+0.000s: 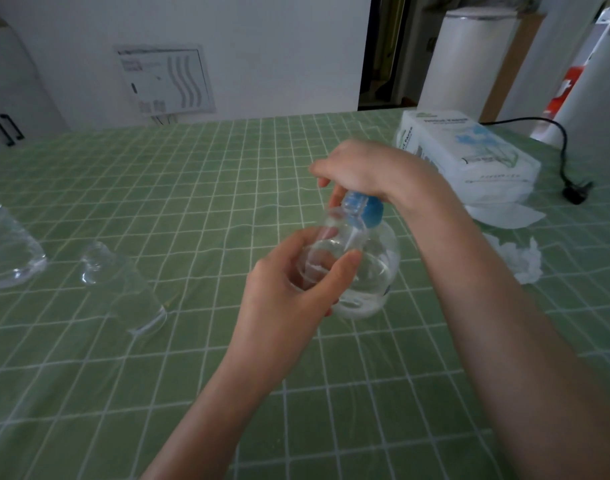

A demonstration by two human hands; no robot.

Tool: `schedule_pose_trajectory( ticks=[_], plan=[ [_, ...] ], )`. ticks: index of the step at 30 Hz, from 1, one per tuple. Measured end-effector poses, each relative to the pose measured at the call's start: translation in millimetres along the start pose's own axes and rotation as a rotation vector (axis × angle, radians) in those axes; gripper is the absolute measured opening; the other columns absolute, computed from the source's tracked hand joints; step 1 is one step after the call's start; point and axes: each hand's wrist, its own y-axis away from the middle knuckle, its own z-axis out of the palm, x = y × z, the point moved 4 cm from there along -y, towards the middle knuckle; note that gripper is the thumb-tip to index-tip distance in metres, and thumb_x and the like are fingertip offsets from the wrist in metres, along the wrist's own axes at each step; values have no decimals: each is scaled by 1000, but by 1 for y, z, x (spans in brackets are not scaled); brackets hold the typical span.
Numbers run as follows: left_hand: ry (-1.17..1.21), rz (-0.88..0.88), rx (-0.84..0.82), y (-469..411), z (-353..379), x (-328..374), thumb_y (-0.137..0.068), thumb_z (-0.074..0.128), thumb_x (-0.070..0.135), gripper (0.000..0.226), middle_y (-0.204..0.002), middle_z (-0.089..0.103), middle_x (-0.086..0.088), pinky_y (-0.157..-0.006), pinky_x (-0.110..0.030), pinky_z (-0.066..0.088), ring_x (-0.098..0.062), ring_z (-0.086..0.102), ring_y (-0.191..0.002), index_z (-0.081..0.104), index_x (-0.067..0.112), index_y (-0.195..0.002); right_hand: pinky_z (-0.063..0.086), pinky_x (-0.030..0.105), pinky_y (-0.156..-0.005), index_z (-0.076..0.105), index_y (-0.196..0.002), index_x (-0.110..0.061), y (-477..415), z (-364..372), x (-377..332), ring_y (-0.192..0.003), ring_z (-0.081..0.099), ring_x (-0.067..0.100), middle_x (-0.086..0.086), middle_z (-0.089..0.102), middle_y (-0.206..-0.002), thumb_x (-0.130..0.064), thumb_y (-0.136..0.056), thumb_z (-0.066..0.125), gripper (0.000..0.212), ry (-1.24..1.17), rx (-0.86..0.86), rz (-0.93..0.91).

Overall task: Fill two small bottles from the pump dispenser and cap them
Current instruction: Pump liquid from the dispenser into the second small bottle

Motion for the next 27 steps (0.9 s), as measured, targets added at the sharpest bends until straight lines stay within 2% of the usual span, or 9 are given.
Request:
schedule_pose_trajectory(
  ticks=[4,7,10,14,18,21,23,27],
  plan=[
    [19,22,1,-1,0,2,-70,63,41,20,-67,70,10,-46,-13,47,1,60,-51,64,35,-89,37,30,-66,63,-109,-4,-1,-8,-4,-85,60,22,11,70,-101,-32,-96,43,37,44,34,-8],
    [27,31,-8,-1,0,2,-70,63,40,20,-67,70,11,-49,-15,49,0,62,-53,64,35,-90,36,28,-62,64,-110,-5,0,-7,-4,-93,62,23,11,70,-101,-31,-95,42,37,34,26,-7],
    [28,30,-8,0,0,2,-70,63,40,21,-66,70,11,-48,-15,49,0,61,-52,64,35,-90,37,33,-71,62,-114,-7,0,-4,-3,-96,60,25,12,68,-107,-32,-96,42,37,7,8,-2],
    [22,22,-9,-1,0,1,-70,63,41,21,-65,69,12,-47,-13,47,1,61,-51,64,35,-91,39,35,-83,55,-127,-8,-2,-2,-1,-110,56,29,14,59,-127,-33,-96,41,42,-6,-11,13],
    [-24,-4,10,1,0,-2,-69,64,45,22,-61,67,9,-45,-18,48,-7,57,-49,66,36,-89,40,37,-85,61,-116,-6,-2,4,3,-104,58,29,14,64,-115,-30,-96,40,38,-7,-38,20],
    [-38,-8,17,1,-1,-4,-77,68,37,13,-65,68,3,-47,-25,50,-13,57,-52,66,39,-89,38,36,-81,62,-112,-7,-1,5,4,-102,57,27,13,65,-110,-31,-96,40,36,-7,-35,19],
    [-31,-5,15,1,-1,-4,-78,67,34,12,-64,68,3,-46,-23,48,-12,57,-51,66,39,-89,37,35,-80,61,-116,-7,0,3,3,-104,57,27,13,64,-113,-32,-96,40,38,5,-30,12],
    [-4,14,13,-1,-1,1,-79,67,30,11,-62,69,12,-42,-11,43,1,59,-47,64,37,-87,36,33,-77,60,-117,-7,-1,-3,-3,-100,58,25,11,66,-110,-34,-98,41,39,44,-13,6]
  ],
)
